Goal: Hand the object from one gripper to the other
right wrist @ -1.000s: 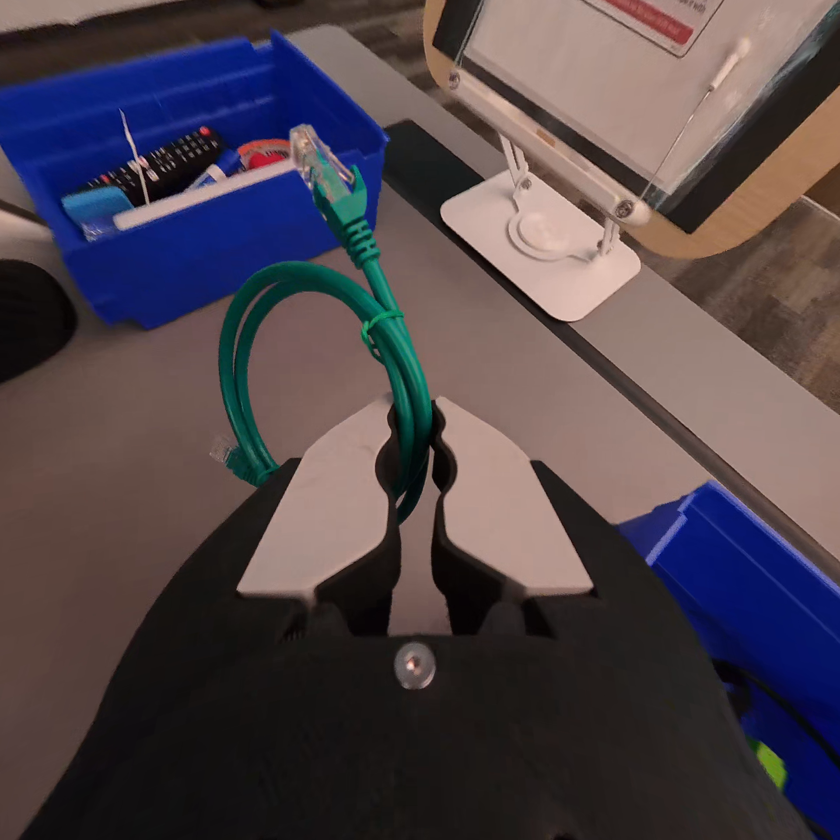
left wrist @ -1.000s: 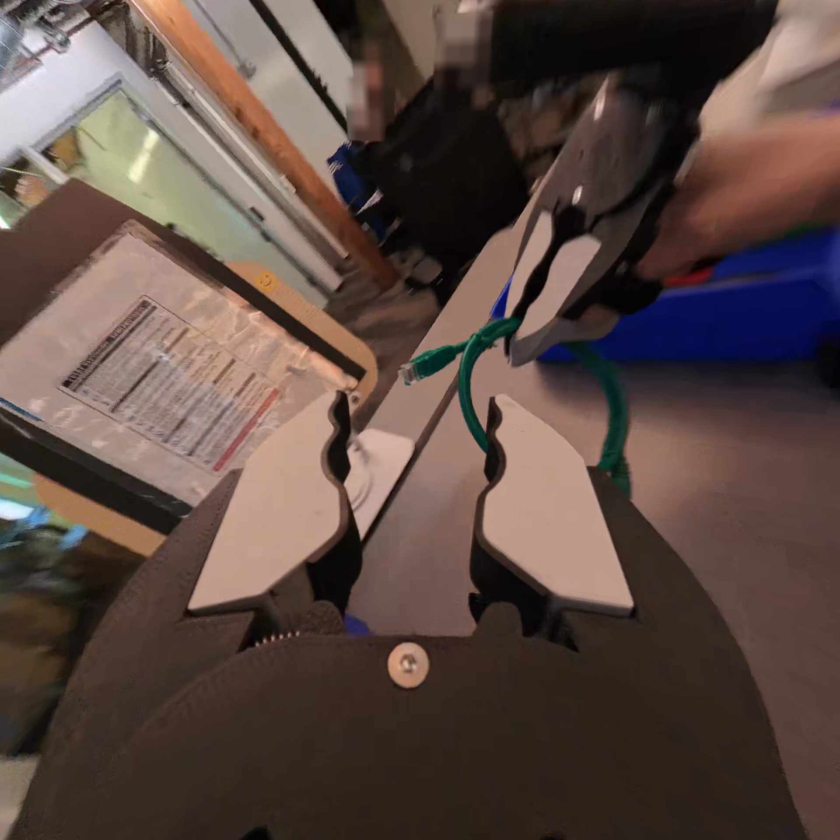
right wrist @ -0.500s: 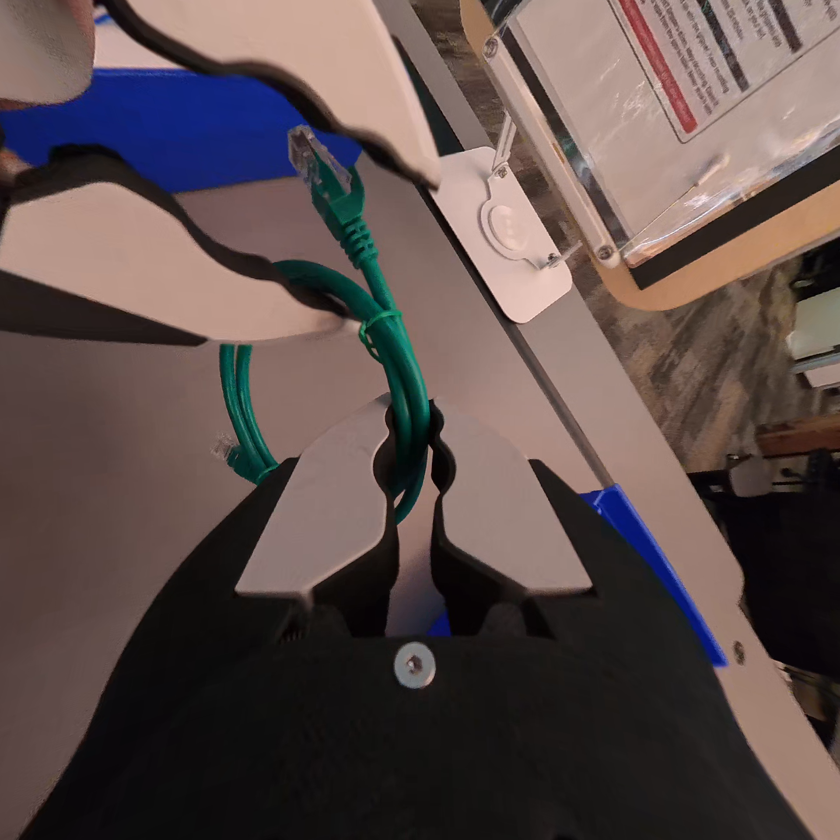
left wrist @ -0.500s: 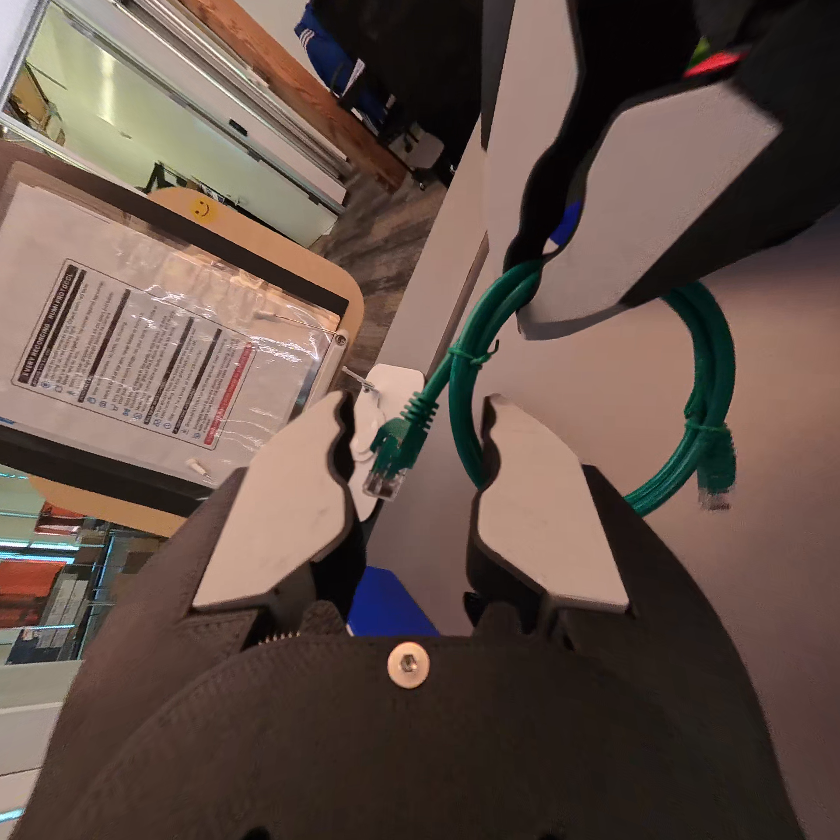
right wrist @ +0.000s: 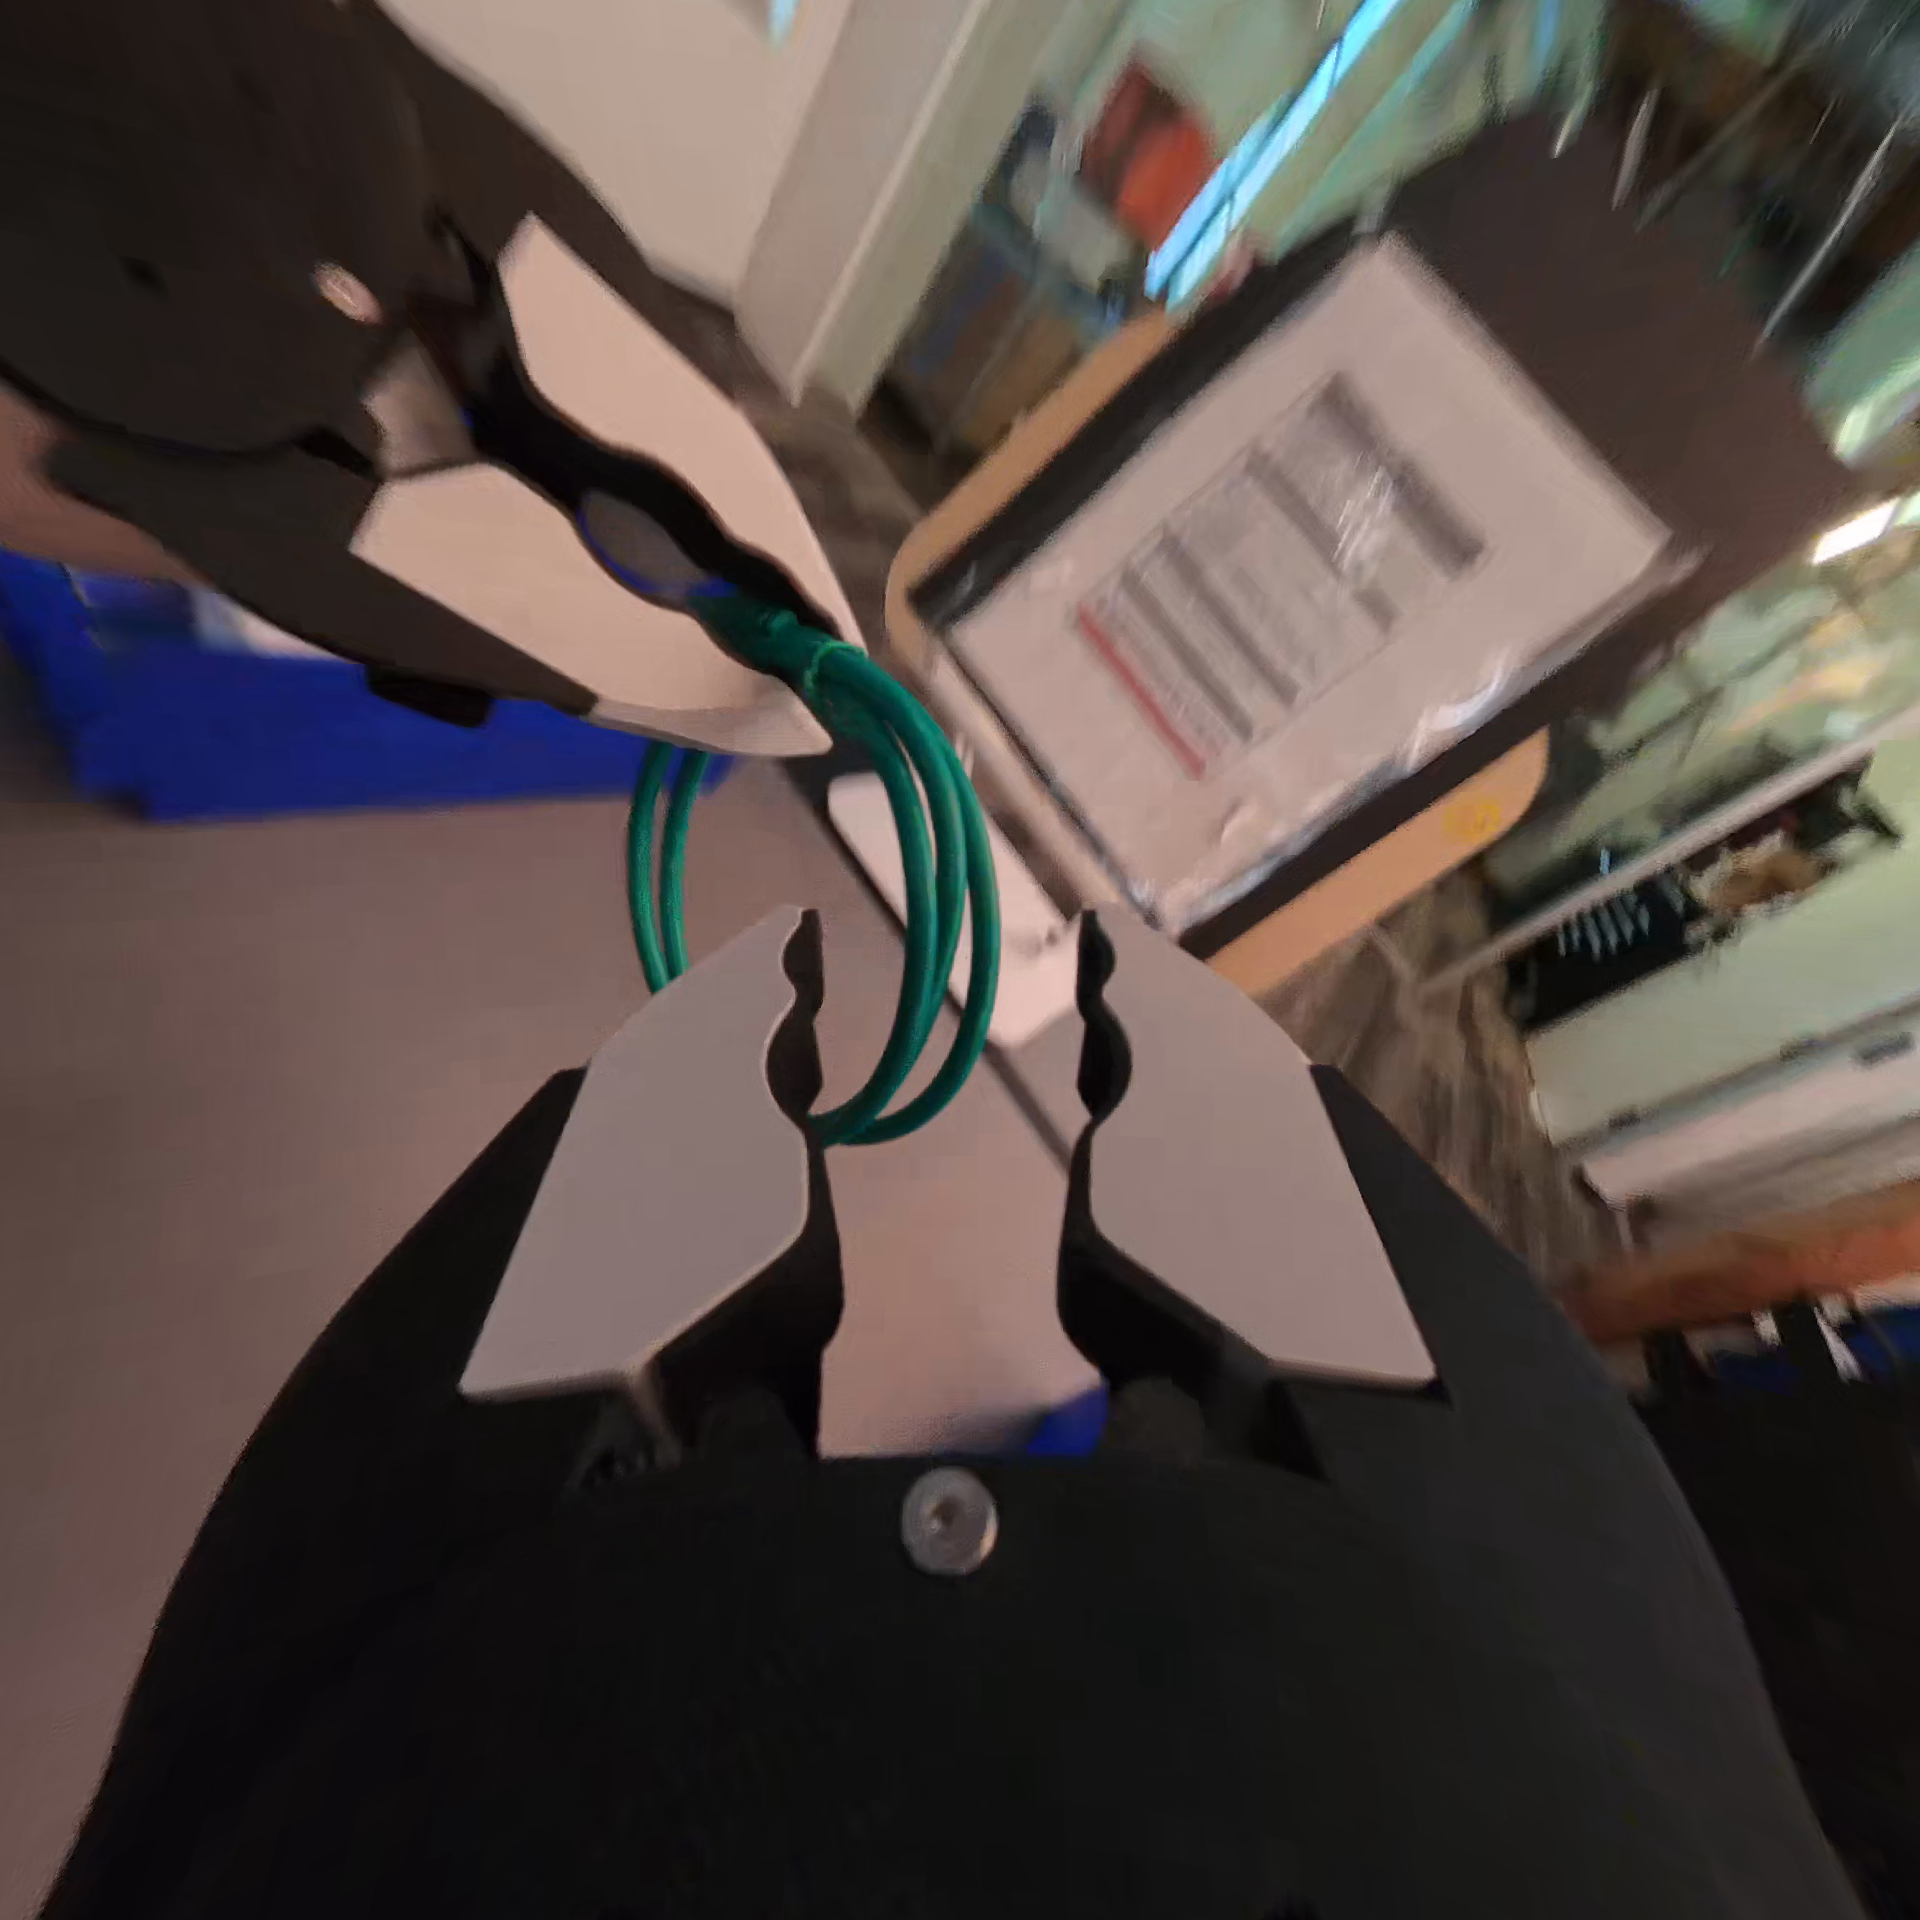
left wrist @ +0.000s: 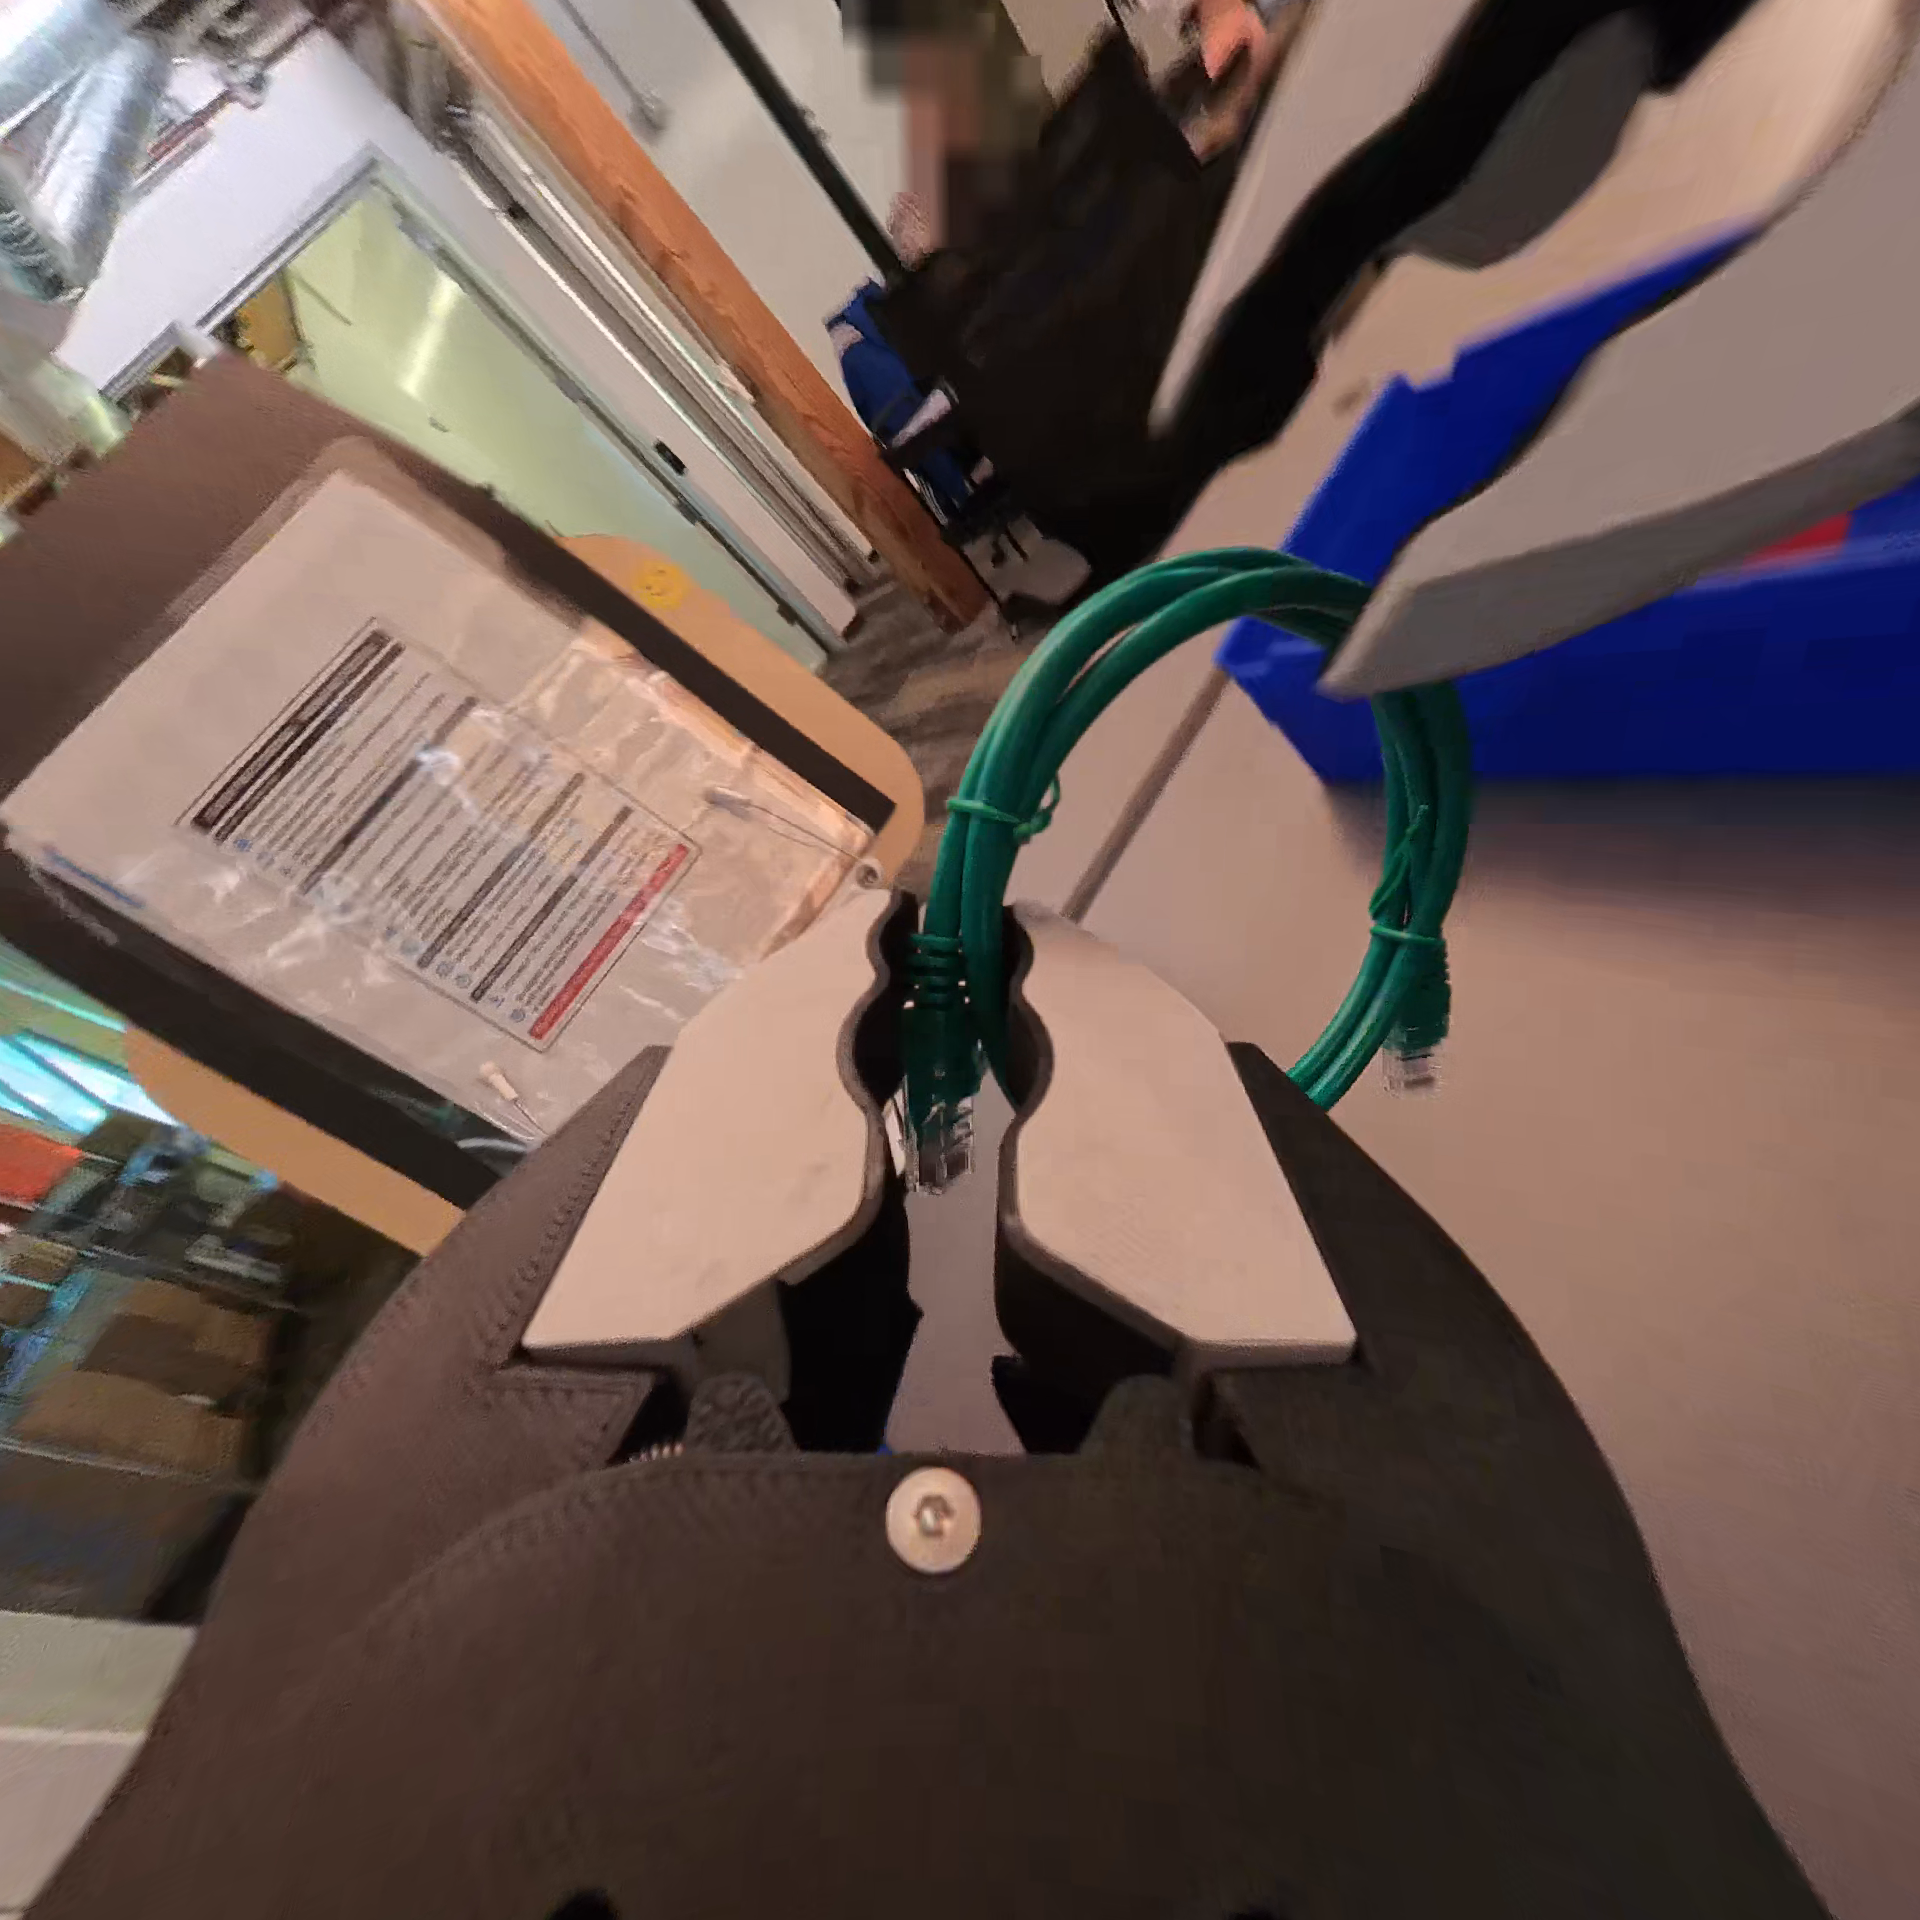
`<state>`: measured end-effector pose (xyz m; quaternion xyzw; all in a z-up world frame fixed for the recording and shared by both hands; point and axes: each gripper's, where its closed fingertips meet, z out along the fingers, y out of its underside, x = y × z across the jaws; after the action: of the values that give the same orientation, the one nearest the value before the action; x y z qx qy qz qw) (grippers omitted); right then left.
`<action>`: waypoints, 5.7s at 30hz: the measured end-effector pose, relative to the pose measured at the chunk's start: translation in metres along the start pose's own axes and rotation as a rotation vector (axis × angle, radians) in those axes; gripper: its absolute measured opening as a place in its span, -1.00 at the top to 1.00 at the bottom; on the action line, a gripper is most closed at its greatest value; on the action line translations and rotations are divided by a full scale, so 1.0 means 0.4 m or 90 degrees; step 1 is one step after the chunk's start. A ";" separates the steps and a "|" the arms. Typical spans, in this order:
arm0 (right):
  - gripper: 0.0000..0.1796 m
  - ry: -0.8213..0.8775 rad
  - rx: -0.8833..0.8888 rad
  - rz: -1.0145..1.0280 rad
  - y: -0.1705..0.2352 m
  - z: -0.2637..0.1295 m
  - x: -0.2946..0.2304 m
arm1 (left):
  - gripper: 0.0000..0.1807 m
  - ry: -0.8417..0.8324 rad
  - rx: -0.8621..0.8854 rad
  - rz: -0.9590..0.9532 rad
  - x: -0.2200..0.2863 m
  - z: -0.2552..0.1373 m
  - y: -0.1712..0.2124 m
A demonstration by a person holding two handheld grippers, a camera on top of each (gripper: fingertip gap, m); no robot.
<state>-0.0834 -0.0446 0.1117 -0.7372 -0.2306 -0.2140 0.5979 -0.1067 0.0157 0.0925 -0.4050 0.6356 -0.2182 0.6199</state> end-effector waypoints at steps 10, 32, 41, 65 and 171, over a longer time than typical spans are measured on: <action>0.53 -0.069 0.332 0.122 -0.154 -0.150 0.041 | 0.85 0.075 0.352 -0.582 -0.228 -0.144 -0.053; 0.85 -0.230 0.350 0.433 -0.121 -0.080 0.028 | 0.23 0.107 0.324 -0.503 -0.157 -0.142 -0.126; 0.89 -0.252 0.394 0.629 0.008 -0.067 0.175 | 0.22 0.102 0.338 -0.470 -0.178 -0.174 -0.133; 0.89 -0.287 0.165 0.391 -0.059 -0.014 -0.062 | 0.62 -0.085 -0.063 0.208 0.048 -0.043 -0.054; 0.82 -0.337 0.239 0.594 0.015 -0.114 0.145 | 0.85 0.360 0.023 0.085 0.359 0.004 -0.018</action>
<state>-0.0353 -0.0856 0.1501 -0.6707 -0.0570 0.3097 0.6716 -0.0897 -0.1008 0.0101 -0.2741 0.8046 -0.2926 0.4380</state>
